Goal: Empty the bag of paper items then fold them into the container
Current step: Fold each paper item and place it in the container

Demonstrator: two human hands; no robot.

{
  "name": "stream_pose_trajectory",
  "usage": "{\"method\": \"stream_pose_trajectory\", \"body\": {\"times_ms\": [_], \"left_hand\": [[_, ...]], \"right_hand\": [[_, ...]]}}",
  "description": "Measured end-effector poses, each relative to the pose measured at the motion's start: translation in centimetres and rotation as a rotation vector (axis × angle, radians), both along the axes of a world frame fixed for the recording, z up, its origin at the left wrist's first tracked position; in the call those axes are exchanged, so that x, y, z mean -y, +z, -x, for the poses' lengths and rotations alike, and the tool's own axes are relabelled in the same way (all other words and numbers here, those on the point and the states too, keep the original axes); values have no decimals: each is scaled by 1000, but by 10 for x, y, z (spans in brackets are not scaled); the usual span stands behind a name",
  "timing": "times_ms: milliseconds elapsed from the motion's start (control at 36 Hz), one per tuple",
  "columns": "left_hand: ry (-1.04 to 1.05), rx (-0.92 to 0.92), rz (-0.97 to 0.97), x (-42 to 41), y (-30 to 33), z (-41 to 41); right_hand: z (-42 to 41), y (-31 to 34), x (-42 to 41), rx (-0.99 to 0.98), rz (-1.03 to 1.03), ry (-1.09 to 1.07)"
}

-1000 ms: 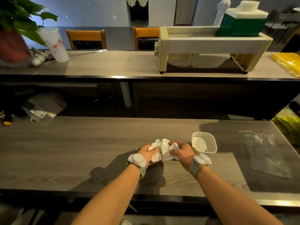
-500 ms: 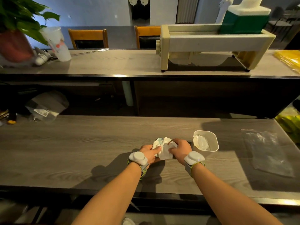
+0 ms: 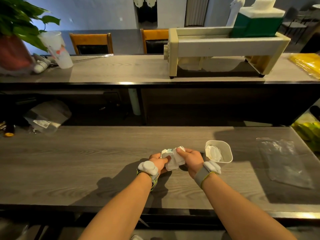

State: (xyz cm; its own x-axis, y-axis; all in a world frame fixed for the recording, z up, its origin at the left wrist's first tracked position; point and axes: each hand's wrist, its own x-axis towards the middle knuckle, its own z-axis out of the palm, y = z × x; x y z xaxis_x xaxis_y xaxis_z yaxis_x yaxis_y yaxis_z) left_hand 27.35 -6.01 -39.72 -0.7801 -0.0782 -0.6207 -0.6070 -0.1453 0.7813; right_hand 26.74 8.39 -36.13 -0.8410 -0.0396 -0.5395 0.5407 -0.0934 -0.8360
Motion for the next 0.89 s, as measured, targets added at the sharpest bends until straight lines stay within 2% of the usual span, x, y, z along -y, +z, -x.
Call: {"method": "stream_pose_trajectory", "body": {"times_ms": [111,278,389,500,667,806,889], "left_hand": [[8,5,2,-4,4,0],[5,-14,-181,-18,16,-1],[-18,-55,-245,-22,13,-1],[-32,-46,-244,-29,10,0],[-20,-6,-218,-43,12,2],[2,62,-232,-52,21,6],[-6,54,-253,-56,24,11]], "right_hand": [[1,1,-1,54,82,-54],[-2,-6,-7,-32,-161,-5],[-5,-5,-10,-65,-241,14],[-6,2,-19,-98,-345,-23],[-6,5,-27,-103,-452,86],[-5,15,-29,-116,-436,85],[-2,16,-31,-103,-524,109]]}}
